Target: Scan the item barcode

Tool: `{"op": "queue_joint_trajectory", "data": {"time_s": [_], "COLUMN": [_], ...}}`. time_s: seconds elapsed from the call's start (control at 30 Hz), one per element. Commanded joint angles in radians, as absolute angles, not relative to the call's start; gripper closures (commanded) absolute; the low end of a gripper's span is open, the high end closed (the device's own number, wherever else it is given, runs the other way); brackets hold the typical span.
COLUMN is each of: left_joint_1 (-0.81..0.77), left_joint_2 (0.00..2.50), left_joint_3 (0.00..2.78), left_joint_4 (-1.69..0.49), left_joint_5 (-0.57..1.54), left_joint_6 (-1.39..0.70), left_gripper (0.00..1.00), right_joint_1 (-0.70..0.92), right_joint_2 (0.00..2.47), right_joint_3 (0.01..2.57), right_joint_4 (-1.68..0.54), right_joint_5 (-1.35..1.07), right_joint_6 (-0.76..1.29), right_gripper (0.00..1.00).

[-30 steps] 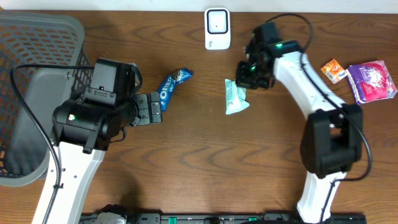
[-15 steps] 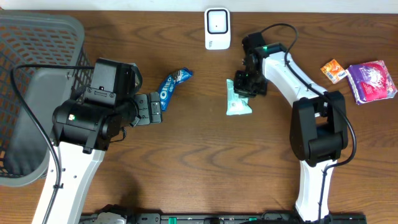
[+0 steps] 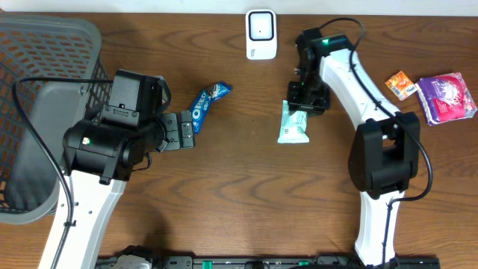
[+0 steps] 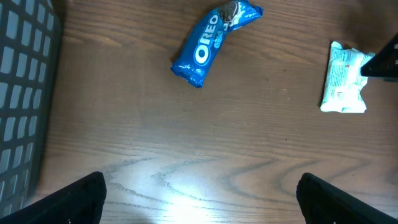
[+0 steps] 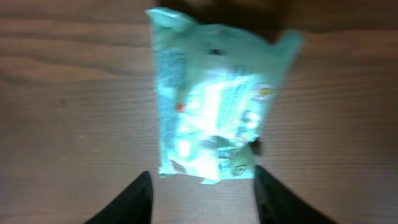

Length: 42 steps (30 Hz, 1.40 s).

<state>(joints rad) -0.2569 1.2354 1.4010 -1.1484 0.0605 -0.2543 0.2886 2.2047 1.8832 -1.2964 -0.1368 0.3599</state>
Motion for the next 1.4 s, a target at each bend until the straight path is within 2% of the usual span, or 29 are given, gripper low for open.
{"op": "queue_joint_trajectory", "data": {"time_s": [0.0,0.17,0.43,0.63,0.8,1.03,1.13,1.2,1.27,1.37], "left_joint_1": [-0.252,-0.252,-0.252,-0.252,-0.252,-0.252,-0.252,-0.252,-0.252,-0.252], "left_joint_2": [1.237,1.237,1.237,1.237,1.237,1.237,1.237,1.237,1.237,1.237], "left_joint_3": [1.402,1.402,1.402,1.402,1.402,1.402,1.402,1.402,1.402,1.402], "left_joint_4": [-1.151,-1.151,-1.151,-1.151,-1.151,-1.151,-1.151,-1.151,-1.151,-1.151], "left_joint_5": [0.047,0.047,0.047,0.047,0.048,0.047,0.047,0.047,0.047,0.047], "left_joint_6": [-0.248,-0.248,-0.248,-0.248,-0.248,-0.248,-0.248,-0.248,-0.248,-0.248], "left_gripper": [0.02,0.02,0.02,0.02,0.02,0.02,0.02,0.02,0.02,0.02], "right_joint_1": [0.331,0.377,0.5,0.556,0.57,0.553,0.548,0.538,0.525,0.496], "right_joint_2": [2.196,2.196,2.196,2.196,2.196,2.196,2.196,2.196,2.196,2.195], "right_joint_3": [1.878,1.862,1.82,1.757,1.657,1.586,1.544,1.525,1.528,1.56], "right_joint_4": [-1.286,-1.265,-1.214,-1.097,-1.043,-0.985,-0.945,-0.93,-0.929,-0.936], "right_joint_5": [-0.129,-0.064,0.348,0.401,0.525,0.524,0.51,0.464,0.404,0.296], "right_joint_6": [0.343,0.375,0.554,0.554,0.644,0.643,0.643,0.643,0.643,0.623], "right_gripper": [0.5,0.46,0.42,0.42,0.42,0.45,0.53,0.71,0.83,0.91]}}
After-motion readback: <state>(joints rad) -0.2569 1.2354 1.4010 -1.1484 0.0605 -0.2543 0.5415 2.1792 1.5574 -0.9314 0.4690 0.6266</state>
